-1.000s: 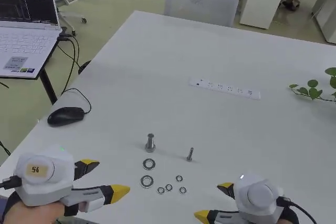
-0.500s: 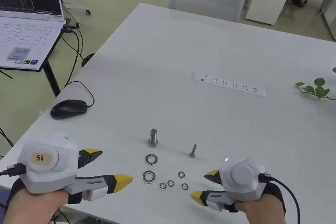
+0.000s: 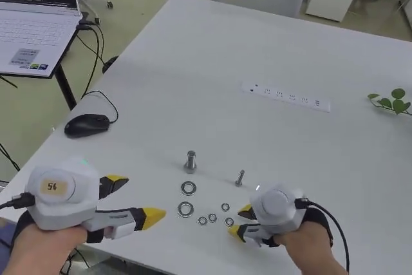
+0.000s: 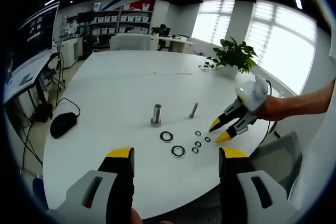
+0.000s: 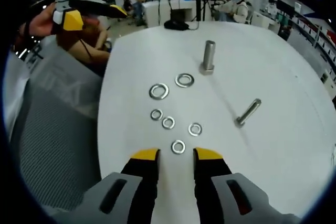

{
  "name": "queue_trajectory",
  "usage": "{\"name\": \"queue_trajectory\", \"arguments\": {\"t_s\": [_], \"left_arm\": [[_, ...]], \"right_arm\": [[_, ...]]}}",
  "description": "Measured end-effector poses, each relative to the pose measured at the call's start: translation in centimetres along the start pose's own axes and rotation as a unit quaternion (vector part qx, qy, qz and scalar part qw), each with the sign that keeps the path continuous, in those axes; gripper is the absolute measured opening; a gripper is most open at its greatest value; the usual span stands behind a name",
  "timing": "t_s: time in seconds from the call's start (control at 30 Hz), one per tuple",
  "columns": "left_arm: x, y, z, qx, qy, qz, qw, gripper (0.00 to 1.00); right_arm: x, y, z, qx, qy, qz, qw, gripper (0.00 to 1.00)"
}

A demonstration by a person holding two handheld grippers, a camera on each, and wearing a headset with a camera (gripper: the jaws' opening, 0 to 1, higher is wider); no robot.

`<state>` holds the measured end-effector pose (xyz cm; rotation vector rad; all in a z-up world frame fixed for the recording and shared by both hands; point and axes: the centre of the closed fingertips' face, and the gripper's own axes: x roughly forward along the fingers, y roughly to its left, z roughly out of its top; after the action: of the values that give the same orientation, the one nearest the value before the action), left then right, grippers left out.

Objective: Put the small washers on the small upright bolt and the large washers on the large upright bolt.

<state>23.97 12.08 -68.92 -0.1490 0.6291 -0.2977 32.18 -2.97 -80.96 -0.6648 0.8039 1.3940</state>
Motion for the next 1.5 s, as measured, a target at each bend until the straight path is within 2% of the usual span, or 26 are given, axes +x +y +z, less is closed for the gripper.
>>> {"name": "queue_trajectory", "arguments": {"t_s": [0.07,0.3,0.4,0.43,0.5,0.77,0.83,0.9,1.0,1.17,1.37,1.5], "left_arm": [[0.1,0.0,0.1,0.000,0.000,0.000,1.0000,0.65],[0.5,0.0,0.4,0.001,0.000,-0.004,1.0000,0.65],[0.6,-0.1,0.4,0.002,0.001,-0.005,1.0000,0.65],[0.7,-0.1,0.4,0.002,0.002,-0.006,1.0000,0.65],[0.7,0.0,0.4,0.004,0.004,-0.006,1.0000,0.65],[0.9,-0.2,0.7,0.007,0.002,-0.011,0.9999,0.65],[1.0,-0.2,0.7,0.009,0.003,-0.011,0.9999,0.65],[1.0,-0.3,0.8,0.011,0.003,-0.011,0.9999,0.65],[0.8,-0.1,0.7,0.011,0.002,-0.009,0.9999,0.64],[0.5,0.1,0.6,0.008,0.000,-0.004,1.0000,0.64],[0.2,0.4,0.7,0.006,-0.003,0.000,1.0000,0.64],[0.1,0.5,0.8,0.005,-0.006,0.002,1.0000,0.64]], "right_arm": [[0.4,0.0,-0.1,0.000,0.006,0.005,1.0000,0.26],[1.1,0.2,-0.1,-0.038,0.027,0.011,0.9988,0.25],[1.5,0.3,-0.6,-0.066,0.048,0.011,0.9966,0.24],[1.8,0.3,0.1,-0.078,0.027,0.014,0.9965,0.24],[1.6,0.2,-0.3,-0.070,0.042,0.012,0.9966,0.24],[1.5,0.1,-0.3,-0.079,0.044,0.022,0.9957,0.23],[1.5,0.1,-0.3,-0.086,0.050,0.024,0.9947,0.22],[1.5,0.1,-0.3,-0.107,0.063,0.026,0.9919,0.22],[1.5,0.1,-0.5,-0.129,0.074,0.026,0.9885,0.15],[1.5,0.0,-0.5,-0.131,0.077,0.025,0.9880,0.14],[1.3,-0.2,-0.6,-0.092,0.062,0.017,0.9937,0.13],[1.1,-0.2,-0.8,-0.086,0.062,0.012,0.9942,0.13]]}}
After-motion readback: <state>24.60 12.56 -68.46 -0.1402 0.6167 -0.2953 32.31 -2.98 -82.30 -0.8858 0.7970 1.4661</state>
